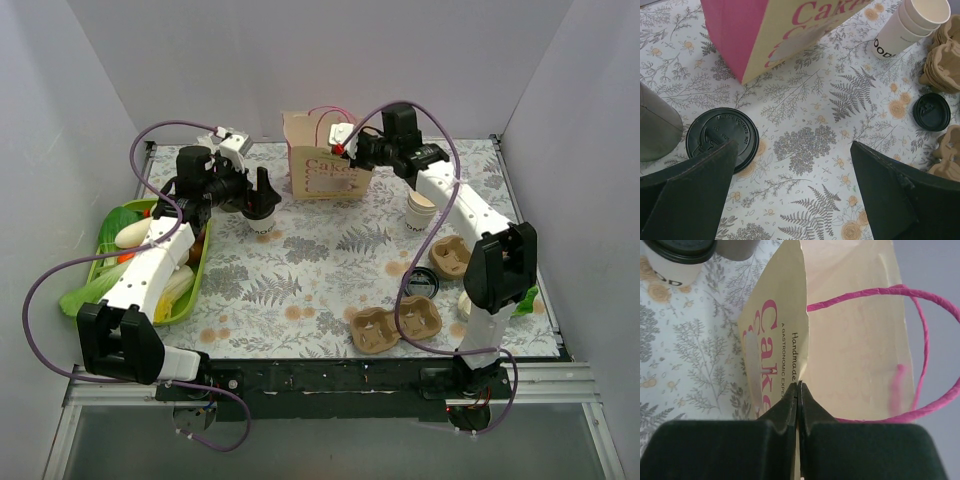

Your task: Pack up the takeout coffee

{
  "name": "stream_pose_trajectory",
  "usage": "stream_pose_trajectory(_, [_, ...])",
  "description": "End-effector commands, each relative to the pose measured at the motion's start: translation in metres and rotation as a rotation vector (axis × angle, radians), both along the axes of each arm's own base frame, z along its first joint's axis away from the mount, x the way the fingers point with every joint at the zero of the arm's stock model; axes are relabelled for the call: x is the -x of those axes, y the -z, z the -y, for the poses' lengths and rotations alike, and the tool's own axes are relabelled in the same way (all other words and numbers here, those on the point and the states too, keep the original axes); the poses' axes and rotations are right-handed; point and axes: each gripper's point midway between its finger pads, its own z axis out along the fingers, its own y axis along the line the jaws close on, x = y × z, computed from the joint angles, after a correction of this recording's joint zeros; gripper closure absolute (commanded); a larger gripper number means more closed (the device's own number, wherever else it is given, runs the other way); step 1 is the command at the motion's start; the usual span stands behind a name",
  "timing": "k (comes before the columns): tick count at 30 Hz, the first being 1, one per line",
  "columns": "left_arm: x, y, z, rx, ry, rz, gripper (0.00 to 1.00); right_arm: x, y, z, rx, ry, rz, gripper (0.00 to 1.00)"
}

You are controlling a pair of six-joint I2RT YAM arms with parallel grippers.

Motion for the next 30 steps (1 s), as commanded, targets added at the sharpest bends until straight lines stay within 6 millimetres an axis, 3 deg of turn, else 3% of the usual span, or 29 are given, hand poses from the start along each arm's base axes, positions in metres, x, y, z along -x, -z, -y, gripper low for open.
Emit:
stream_pose_trajectory(1, [-0.001, -0.005, 0.003, 0.034, 0.012, 0.011, 0.02, 0.027, -0.017, 0.010, 0.001, -0.014, 0.020, 0.99])
stream_pose_trajectory(6, [-0.007, -0.019, 0.004, 0.019, 0.032, 0.071, 0.02, 0.068, -0.002, 0.024, 0.053, -0.056, 0.005, 0.99])
stream_pose_trajectory(8, [-0.010, -0.037, 0.009, 0.027, 0.072, 0.119, 0.02, 0.086, -0.008, 0.029, 0.072, -0.085, 0.054, 0.99])
stream_pose_trajectory(9, [-0.006, -0.047, 0.018, 0.047, 0.135, 0.138, 0.02, 0.099, 0.013, 0.031, 0.104, -0.109, 0.021, 0.99])
stream_pose_trajectory(11, [-0.009, -0.066, 0.027, 0.060, 0.201, 0.184, 0.02, 0.117, 0.012, 0.035, 0.125, -0.153, 0.060, 0.99])
stream_pose_trajectory(13, [-0.006, -0.086, 0.041, 0.063, 0.297, 0.247, 0.02, 0.135, 0.028, 0.038, 0.145, -0.193, 0.034, 0.99])
stream_pose_trajectory(20, [0.021, -0.082, 0.092, -0.110, 0.613, 0.392, 0.02, 0.182, 0.033, 0.045, 0.155, -0.276, 0.024, 0.99])
stream_pose_trajectory(22, [0.027, -0.069, 0.107, -0.129, 0.667, 0.366, 0.02, 0.189, 0.037, 0.045, 0.167, -0.292, 0.038, 0.99])
stream_pose_trajectory(25, [0.030, -0.055, 0.125, -0.168, 0.701, 0.350, 0.02, 0.195, 0.038, 0.044, 0.188, -0.320, 0.078, 0.99])
stream_pose_trajectory(27, [0.019, -0.047, 0.135, -0.197, 0.681, 0.359, 0.04, 0.198, 0.040, 0.043, 0.202, -0.337, 0.093, 0.99])
stream_pose_trajectory(30, [0.016, -0.048, 0.158, -0.227, 0.696, 0.409, 0.07, 0.198, 0.039, 0.043, 0.206, -0.340, 0.107, 0.99])
